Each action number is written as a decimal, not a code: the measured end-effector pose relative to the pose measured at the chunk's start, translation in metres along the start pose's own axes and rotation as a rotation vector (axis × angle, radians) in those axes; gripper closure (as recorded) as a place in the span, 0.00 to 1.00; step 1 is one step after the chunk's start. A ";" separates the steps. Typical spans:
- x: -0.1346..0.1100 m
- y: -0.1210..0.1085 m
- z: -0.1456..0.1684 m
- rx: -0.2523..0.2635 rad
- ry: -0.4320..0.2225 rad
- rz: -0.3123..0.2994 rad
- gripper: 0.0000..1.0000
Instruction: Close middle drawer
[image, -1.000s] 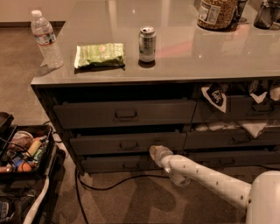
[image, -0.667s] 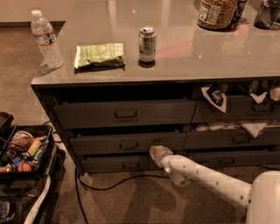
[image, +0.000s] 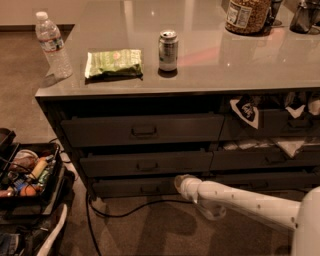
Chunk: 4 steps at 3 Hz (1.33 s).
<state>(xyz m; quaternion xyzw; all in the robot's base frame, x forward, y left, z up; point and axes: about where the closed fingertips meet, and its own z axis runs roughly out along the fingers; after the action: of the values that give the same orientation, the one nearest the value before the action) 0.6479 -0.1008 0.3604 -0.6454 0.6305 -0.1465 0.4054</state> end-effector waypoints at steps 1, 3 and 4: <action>-0.002 0.010 -0.059 -0.015 0.052 -0.008 1.00; -0.004 0.058 -0.146 0.044 0.096 0.034 1.00; -0.004 0.058 -0.146 0.044 0.096 0.034 1.00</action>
Offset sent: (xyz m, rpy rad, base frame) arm -0.2142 -0.0767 0.0976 -0.0289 -0.1393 -0.1953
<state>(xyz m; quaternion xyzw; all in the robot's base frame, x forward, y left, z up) 0.5049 -0.1388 0.4122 -0.6179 0.6567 -0.1841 0.3912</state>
